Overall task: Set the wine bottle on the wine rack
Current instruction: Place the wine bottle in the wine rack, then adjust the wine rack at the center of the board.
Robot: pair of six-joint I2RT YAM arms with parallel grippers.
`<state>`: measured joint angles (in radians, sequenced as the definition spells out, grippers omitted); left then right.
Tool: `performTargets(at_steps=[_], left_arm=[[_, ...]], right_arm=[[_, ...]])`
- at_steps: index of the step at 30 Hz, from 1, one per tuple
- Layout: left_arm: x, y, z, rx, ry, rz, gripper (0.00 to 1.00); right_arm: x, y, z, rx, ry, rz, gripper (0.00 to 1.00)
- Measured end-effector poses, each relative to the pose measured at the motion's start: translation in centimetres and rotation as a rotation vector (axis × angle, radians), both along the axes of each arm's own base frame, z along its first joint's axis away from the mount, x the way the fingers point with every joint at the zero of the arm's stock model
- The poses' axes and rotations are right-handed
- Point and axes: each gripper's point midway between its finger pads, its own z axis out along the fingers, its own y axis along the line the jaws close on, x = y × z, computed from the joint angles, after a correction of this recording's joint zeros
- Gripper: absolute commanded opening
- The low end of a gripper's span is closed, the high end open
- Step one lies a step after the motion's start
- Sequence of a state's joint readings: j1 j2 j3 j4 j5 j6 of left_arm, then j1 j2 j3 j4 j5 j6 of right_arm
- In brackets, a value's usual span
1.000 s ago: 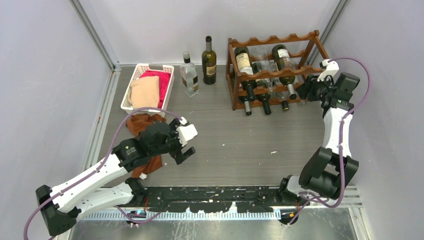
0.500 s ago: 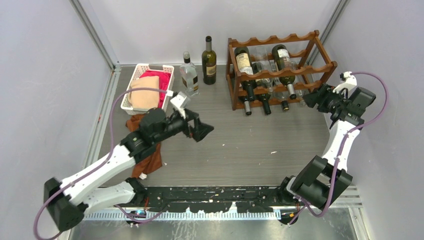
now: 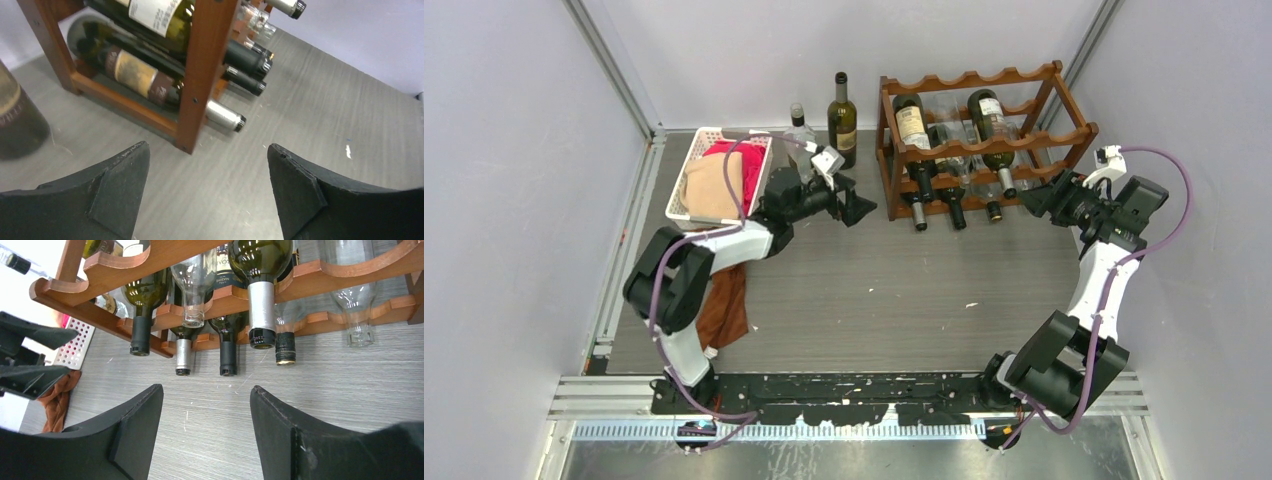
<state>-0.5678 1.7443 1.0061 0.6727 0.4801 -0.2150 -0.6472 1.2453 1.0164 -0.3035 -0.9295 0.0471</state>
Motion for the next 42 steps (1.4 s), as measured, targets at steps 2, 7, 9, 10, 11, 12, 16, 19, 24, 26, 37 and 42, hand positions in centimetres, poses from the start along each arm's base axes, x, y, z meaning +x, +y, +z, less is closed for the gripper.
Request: performTargets(at_steps=[2, 7, 9, 10, 11, 12, 16, 19, 24, 26, 37, 42], left_arm=[[1.5, -0.5, -0.1, 0.003, -0.047, -0.013, 0.87], [3.5, -2.7, 1.7, -0.020, -0.184, -0.063, 0.89], [4.2, -3.6, 2.1, -0.036, -0.225, -0.084, 0.89], [4.5, -4.0, 2.1, -0.041, -0.238, -0.091, 0.88], [4.8, -4.3, 2.0, -0.042, -0.248, -0.097, 0.87], [5.1, -4.6, 1.6, -0.044, -0.256, -0.105, 0.86], [5.6, -5.6, 0.4, -0.045, -0.260, -0.134, 0.83], [6.1, -6.3, -0.1, -0.048, -0.261, -0.145, 0.78], [6.5, -7.6, 0.4, -0.065, -0.279, -0.169, 0.68], [6.5, -8.1, 0.5, -0.072, -0.280, -0.182, 0.62], [6.2, -8.5, 0.5, -0.077, -0.274, -0.191, 0.02], [5.4, -7.8, 0.5, -0.069, -0.267, -0.179, 0.00]], right_arm=[[0.0, 0.1, 0.1, 0.003, -0.003, 0.008, 0.70], [-0.1, 0.4, 0.2, 0.009, -0.010, 0.023, 0.70], [-0.1, 0.5, 0.3, 0.011, -0.011, 0.027, 0.70], [-0.2, 0.5, 0.3, 0.012, -0.012, 0.030, 0.70], [-0.2, 0.6, 0.3, 0.013, -0.013, 0.030, 0.70], [-0.2, 0.6, 0.3, 0.013, -0.013, 0.032, 0.70], [-0.2, 0.6, 0.3, 0.013, -0.015, 0.036, 0.70], [-0.2, 0.6, 0.3, 0.012, -0.015, 0.037, 0.70], [-0.2, 0.6, 0.3, 0.010, -0.016, 0.038, 0.70], [-0.2, 0.6, 0.3, 0.009, -0.017, 0.038, 0.70], [-0.2, 0.6, 0.3, 0.000, -0.020, 0.043, 0.70], [-0.2, 0.7, 0.2, -0.002, -0.020, 0.048, 0.70]])
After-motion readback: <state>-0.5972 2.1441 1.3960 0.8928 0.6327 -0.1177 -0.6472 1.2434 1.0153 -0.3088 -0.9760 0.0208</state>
